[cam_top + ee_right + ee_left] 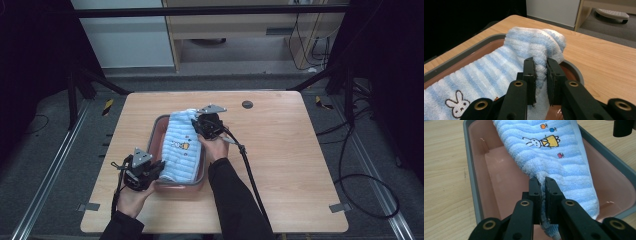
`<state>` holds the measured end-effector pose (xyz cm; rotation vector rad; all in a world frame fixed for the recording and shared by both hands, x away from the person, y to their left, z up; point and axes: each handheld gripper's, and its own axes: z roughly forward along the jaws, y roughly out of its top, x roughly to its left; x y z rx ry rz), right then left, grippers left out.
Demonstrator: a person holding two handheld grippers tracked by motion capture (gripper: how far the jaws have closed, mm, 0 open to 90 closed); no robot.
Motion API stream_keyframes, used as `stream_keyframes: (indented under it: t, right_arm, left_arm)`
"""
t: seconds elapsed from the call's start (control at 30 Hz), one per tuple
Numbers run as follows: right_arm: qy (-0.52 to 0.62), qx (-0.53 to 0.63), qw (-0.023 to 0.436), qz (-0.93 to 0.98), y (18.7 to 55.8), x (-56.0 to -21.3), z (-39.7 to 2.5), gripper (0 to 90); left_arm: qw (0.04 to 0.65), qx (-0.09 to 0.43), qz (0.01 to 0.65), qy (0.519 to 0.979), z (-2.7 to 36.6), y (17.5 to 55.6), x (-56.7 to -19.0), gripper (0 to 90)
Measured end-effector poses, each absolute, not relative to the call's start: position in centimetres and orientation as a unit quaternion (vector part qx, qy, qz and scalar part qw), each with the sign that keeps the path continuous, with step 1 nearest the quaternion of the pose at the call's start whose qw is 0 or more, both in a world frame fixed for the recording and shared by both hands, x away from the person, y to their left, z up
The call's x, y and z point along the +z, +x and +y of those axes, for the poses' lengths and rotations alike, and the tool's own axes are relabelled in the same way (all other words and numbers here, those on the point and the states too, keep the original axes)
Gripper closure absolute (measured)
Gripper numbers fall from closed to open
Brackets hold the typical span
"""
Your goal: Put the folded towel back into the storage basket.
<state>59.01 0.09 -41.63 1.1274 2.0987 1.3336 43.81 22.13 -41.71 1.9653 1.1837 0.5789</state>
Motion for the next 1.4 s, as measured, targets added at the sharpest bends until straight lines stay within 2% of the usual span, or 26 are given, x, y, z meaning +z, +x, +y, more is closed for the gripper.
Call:
stream_keyframes:
  t: [0.53, 1.0, 1.13, 1.17, 1.23, 1.27, 1.4]
  right_arm:
    - [0.412, 0.459, 0.193, 0.763, 59.4, -43.4, 0.5, 79.2]
    - [0.404, 0.426, 0.205, 0.783, 59.8, -44.6, 1.1, 75.9]
    - [0.399, 0.421, 0.21, 0.787, 59.9, -44.7, 1.2, 70.5]
    - [0.398, 0.418, 0.217, 0.787, 59.8, -44.6, 1.2, 63.2]
    - [0.4, 0.418, 0.218, 0.786, 59.8, -44.5, 1.1, 61.1]
    - [0.401, 0.421, 0.222, 0.782, 59.8, -44.3, 0.9, 56.8]
    - [0.405, 0.432, 0.225, 0.774, 59.6, -43.7, 0.5, 52.7]
  left_arm:
    - [0.364, 0.221, 0.471, 0.772, 22.2, 44.0, -42.5, 84.7]
    - [0.351, 0.212, 0.481, 0.775, 22.1, 44.3, -43.2, 82.6]
    - [0.346, 0.211, 0.488, 0.773, 22.2, 44.4, -43.3, 78.5]
    - [0.345, 0.211, 0.49, 0.772, 22.3, 44.4, -43.3, 74.6]
    - [0.349, 0.214, 0.491, 0.769, 22.4, 44.3, -43.2, 73.7]
    - [0.35, 0.215, 0.491, 0.768, 22.4, 44.3, -43.0, 70.4]
    - [0.361, 0.224, 0.49, 0.761, 22.7, 44.0, -42.3, 65.9]
